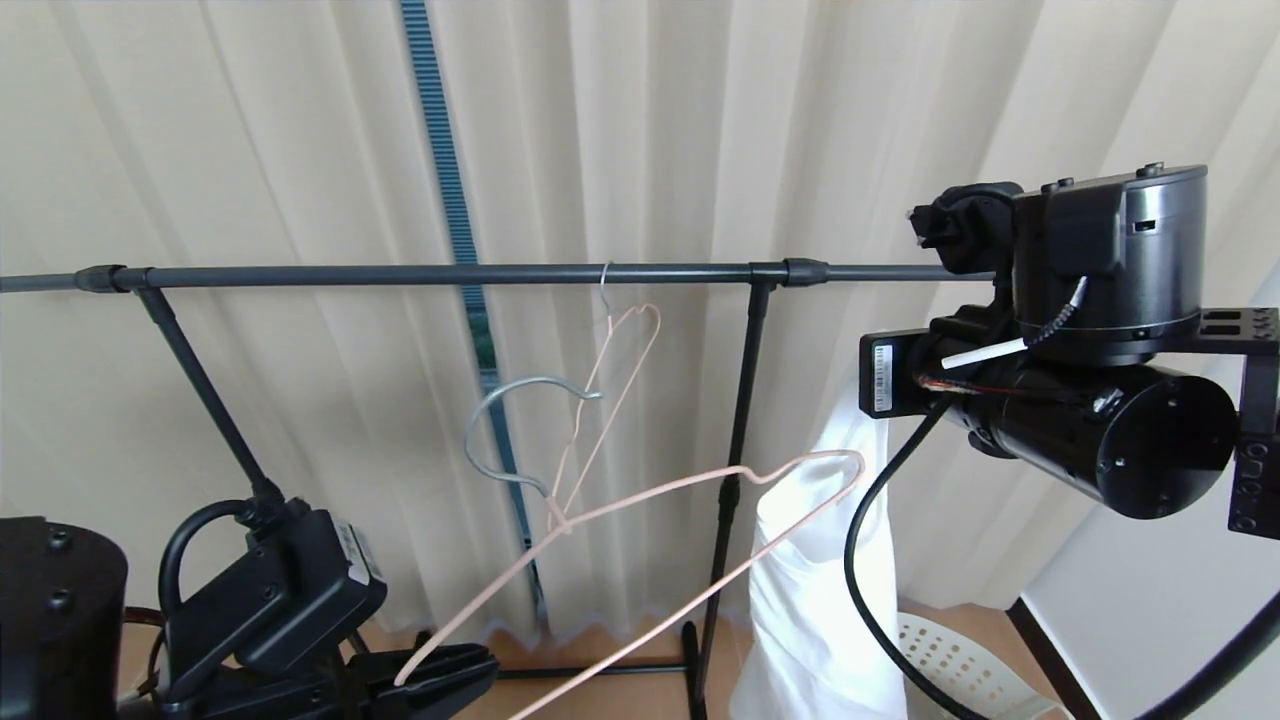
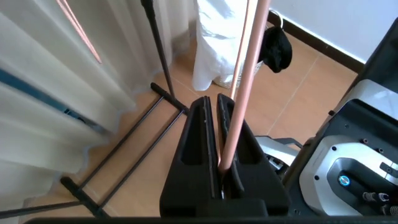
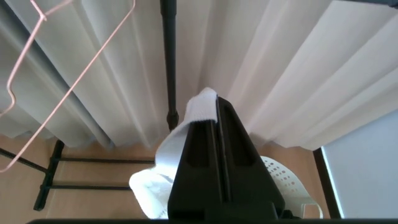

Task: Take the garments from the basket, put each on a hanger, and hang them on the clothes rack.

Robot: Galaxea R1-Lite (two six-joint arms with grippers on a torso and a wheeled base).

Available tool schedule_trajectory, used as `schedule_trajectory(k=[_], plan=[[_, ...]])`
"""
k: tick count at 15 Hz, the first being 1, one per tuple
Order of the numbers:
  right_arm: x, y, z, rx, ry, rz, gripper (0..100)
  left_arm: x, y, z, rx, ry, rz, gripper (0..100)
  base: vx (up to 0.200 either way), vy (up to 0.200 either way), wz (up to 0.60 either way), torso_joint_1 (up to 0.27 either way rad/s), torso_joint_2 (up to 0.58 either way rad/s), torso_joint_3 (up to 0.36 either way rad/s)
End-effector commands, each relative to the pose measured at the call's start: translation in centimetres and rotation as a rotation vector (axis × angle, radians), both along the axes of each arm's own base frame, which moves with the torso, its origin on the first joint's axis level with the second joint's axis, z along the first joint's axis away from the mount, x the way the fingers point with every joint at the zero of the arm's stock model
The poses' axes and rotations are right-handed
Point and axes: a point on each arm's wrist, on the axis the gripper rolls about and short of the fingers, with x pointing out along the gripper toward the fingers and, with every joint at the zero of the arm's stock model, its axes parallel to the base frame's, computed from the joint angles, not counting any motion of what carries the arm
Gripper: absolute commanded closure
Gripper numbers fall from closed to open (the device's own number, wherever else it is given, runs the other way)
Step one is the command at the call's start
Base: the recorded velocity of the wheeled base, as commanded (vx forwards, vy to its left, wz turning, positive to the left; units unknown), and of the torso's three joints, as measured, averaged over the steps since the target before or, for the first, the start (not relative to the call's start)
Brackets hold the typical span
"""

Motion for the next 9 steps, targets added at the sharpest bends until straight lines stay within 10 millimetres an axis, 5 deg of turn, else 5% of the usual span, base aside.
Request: schedule_trajectory(k=[1,9], plan=[[0.4,0.3,-0.9,-0.017,0.020,-0.003,100,1.4,-1.5,-0.8,0.003,0.009,0.003,100,0.000,0.000,0.00,0.000,0.00,0.000],[0.0,0.5,-1.2,-0.026,0.028,0.007,100,3.6,-3.2,-1.4,-0.030,-0.012,0.074,100,0.000,0.000,0.00,0.000,0.00,0.000]])
